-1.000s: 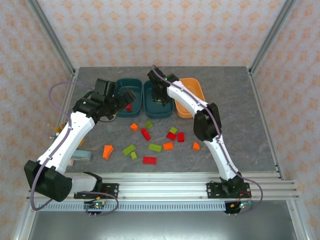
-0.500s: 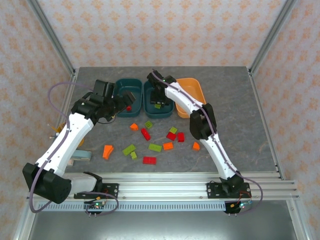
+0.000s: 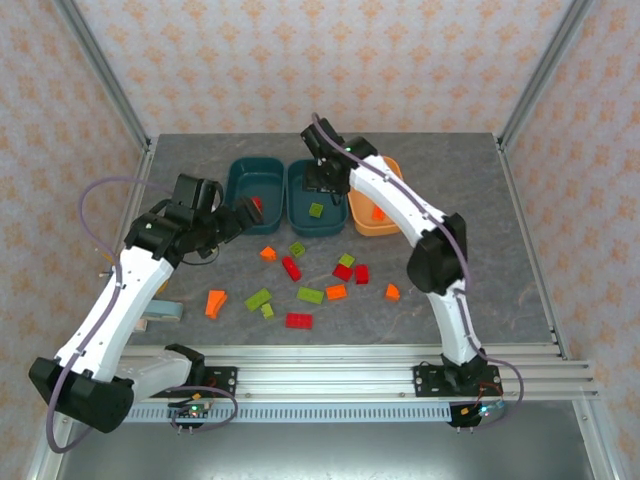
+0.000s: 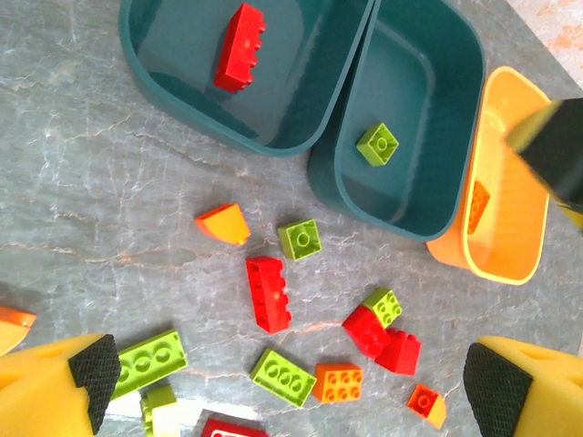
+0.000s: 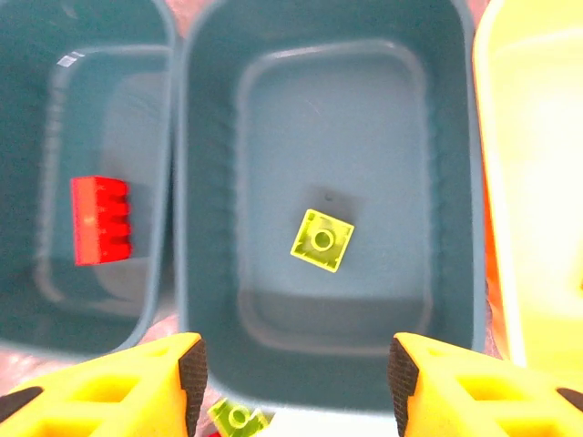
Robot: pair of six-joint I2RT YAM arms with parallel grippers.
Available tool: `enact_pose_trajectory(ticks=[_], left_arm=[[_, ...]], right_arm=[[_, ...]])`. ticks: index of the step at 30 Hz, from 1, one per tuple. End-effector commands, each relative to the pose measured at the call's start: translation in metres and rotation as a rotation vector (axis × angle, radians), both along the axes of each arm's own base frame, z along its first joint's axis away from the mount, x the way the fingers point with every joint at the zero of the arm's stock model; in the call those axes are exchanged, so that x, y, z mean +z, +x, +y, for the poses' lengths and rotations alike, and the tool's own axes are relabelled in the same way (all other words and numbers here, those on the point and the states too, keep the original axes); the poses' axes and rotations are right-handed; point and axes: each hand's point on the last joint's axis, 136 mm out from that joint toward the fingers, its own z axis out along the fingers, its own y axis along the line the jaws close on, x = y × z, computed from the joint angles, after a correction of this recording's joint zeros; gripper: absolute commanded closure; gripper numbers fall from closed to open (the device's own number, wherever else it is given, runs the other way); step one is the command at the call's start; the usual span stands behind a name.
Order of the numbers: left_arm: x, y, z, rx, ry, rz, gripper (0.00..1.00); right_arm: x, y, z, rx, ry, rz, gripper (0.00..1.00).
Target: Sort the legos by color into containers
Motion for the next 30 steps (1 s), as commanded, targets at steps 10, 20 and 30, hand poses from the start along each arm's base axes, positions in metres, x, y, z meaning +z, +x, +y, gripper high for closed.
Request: enact_pose_trajectory(ticks=[10, 20, 30], left_arm=[[-0.012, -0.04, -0.042, -0.218, -0.011, 0.004, 0.0], [-0.04, -0.058, -0.108, -0.33, -0.025, -0.026, 0.0], [-0.039, -0.058, -0.123, -0.364, -0.005, -0.039, 0.0]], right_arm=[[-0.023, -0.141, -0.122, -0.267, -0.036, 0.099, 0.35], [-0.115, -0.204, -0.17, -0.376, 0.007, 0.36, 0.15], [-0.16, -0.211, -0.175, -0.423, 0.01, 0.442, 0.25]])
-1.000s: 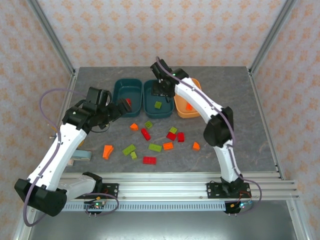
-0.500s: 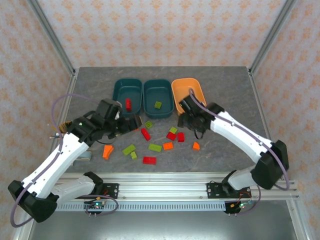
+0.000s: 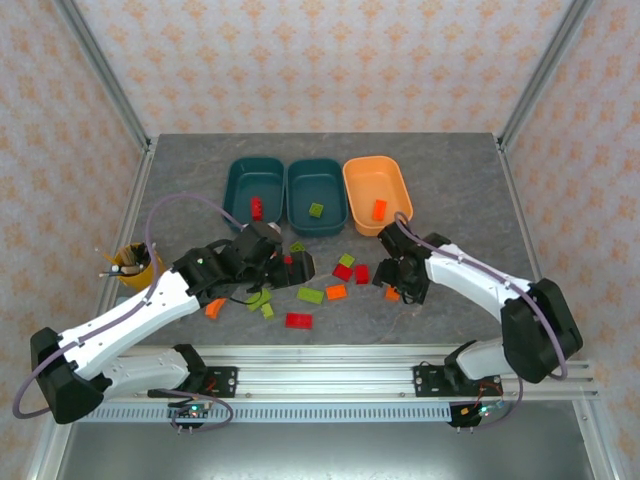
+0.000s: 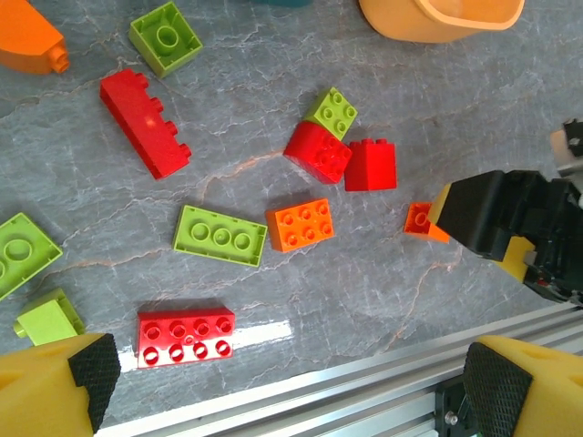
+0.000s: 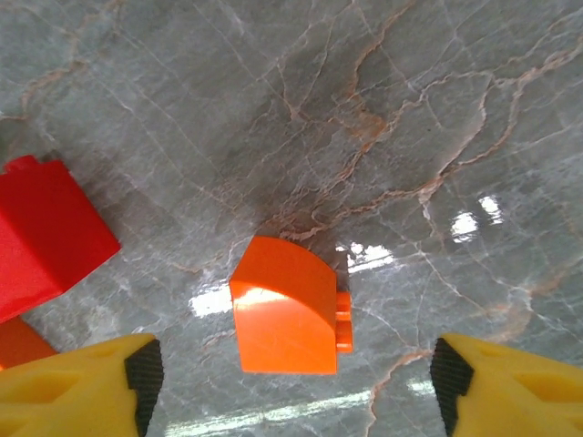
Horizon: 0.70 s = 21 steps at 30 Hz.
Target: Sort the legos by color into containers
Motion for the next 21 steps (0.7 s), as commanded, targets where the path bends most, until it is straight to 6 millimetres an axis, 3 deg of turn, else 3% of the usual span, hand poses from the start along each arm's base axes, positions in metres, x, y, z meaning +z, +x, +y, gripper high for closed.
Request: enact_pose_trajectory(ticks=[1, 15, 18, 21], left_arm=[[0.012, 0.009, -0.001, 0.037, -0.014, -0.051, 0.0], [0.013, 0.006, -0.003, 0.042, -0.018, -0.06, 0.0], [0.014, 0.007, -0.003, 0.043, -0.016, -0.06, 0.0], [0.019, 0.008, -0.003, 0.051, -0.019, -0.069, 0.0]], right_arm=[[-0.011, 0.004, 0.004, -0.026, 0.02, 0.003, 0.27], [-0.033, 0.005, -0.003, -0.038, -0.032, 0.029, 0.53], [-0.026, 0.009, -0.004, -0.025, -0.041, 0.004, 0.61], [0.001, 0.02, -0.007, 0.006, -0.065, -0.057, 0.65]])
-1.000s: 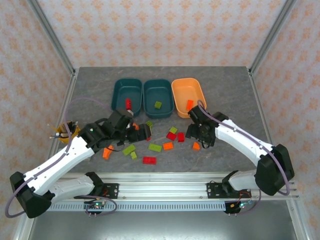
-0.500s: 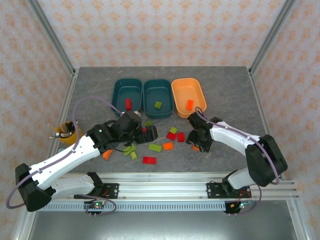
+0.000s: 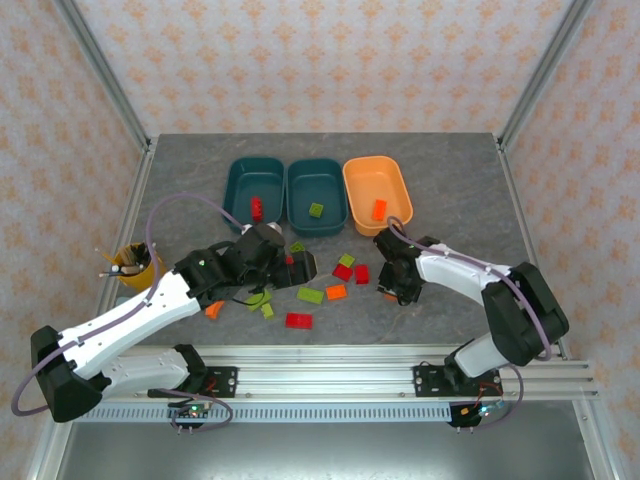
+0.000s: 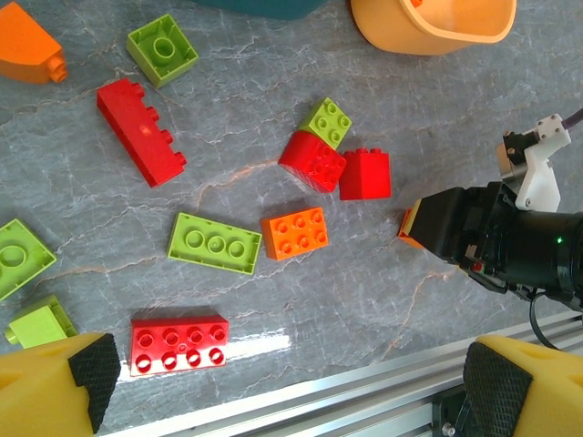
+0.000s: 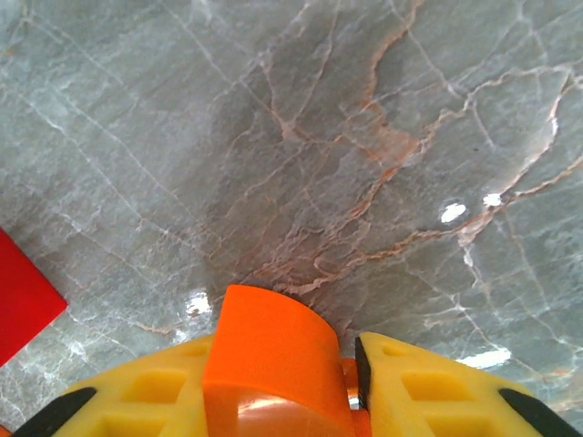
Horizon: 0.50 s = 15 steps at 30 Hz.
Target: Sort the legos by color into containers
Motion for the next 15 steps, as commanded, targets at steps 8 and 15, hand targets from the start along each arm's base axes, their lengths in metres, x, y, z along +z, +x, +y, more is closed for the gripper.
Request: enact_pose_trajectory(ticks=[8, 15], left_arm=[[0.065, 0.038, -0.008, 0.067, -0.059, -0.123, 0.0], [0.093, 0.086, -0.013, 0.098, -0.086, -0.147, 0.0]], right_arm=[[0.132, 0.084, -0.008, 0.138, -0.145, -0.276, 0.66], [0.141, 0.164, -0.015, 0.122, -0.204, -0.269, 0.67]])
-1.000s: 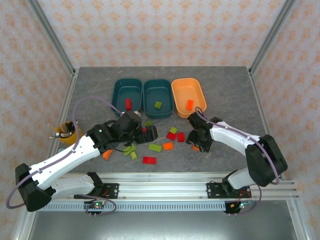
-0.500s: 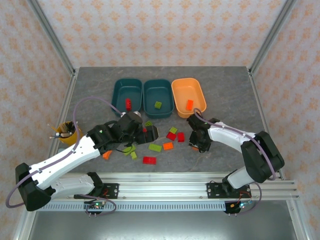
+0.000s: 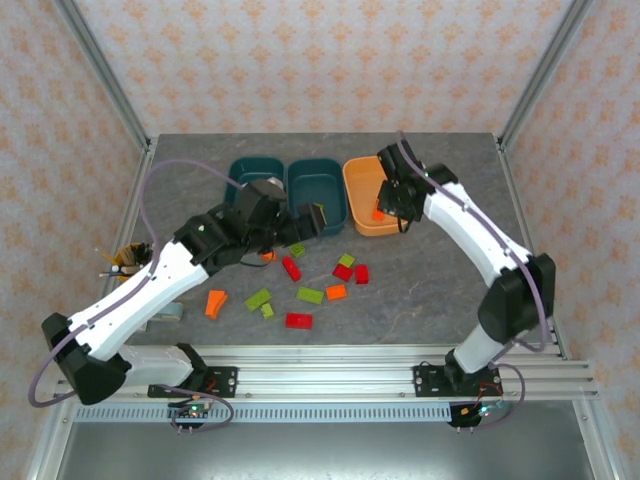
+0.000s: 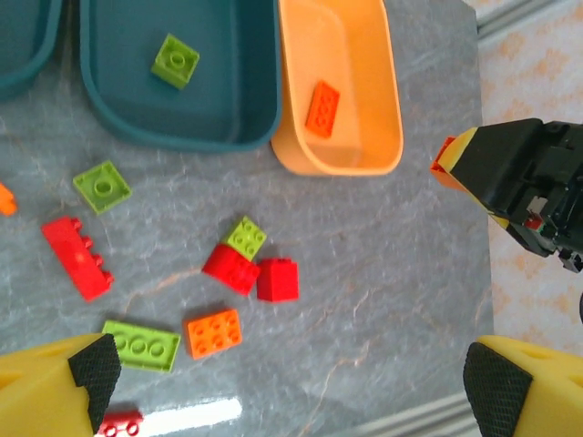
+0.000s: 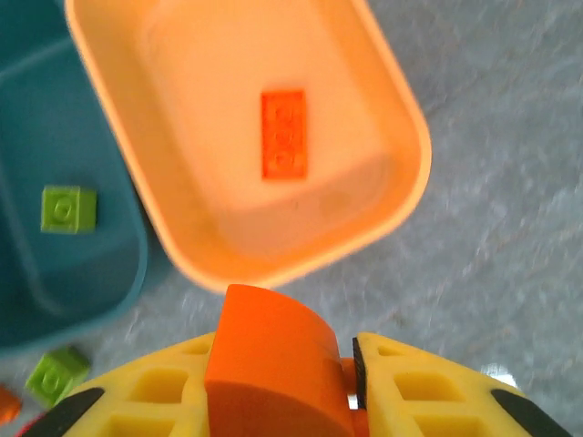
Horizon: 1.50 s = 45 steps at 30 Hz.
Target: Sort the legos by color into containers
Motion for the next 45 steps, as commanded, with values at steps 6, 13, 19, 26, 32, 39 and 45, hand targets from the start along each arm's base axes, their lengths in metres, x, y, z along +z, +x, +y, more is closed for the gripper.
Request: enact_pose_trajectory(ticks=[6, 13, 19, 26, 32, 39, 45], left_arm=[[0.012, 0.043, -0.008, -0.006, -0.006, -0.023, 0.0], [0.001, 0.057, -0.017, -0.012, 0.002, -0.009, 0.0], [-0.011, 0.054, -0.011, -0.013, 0.041, 0.014, 0.0], [-0.02, 0.044, 0.002, 0.004, 0.064, 0.036, 0.0], [-0.045, 0.023, 0.026, 0.054, 0.133, 0.115, 0.01], [-0.119, -0.005, 0.041, 0.161, 0.155, 0.324, 0.04], [-0.172, -0.007, 0.04, 0.232, 0.196, 0.464, 0.13]], right_arm=[[-0.064, 0.039, -0.025, -0.014, -0.208, 0.2, 0.69], [-0.11, 0.054, -0.022, -0.028, -0.219, 0.266, 0.67], [-0.125, 0.056, -0.024, -0.039, -0.247, 0.306, 0.57], [-0.098, 0.061, -0.022, -0.049, -0.218, 0.251, 0.42], [-0.018, 0.064, -0.002, -0.002, -0.116, 0.065, 0.41], [0.059, -0.011, 0.088, 0.38, 0.251, -0.244, 0.4], [0.057, -0.096, 0.101, 0.494, 0.489, -0.311, 0.39]])
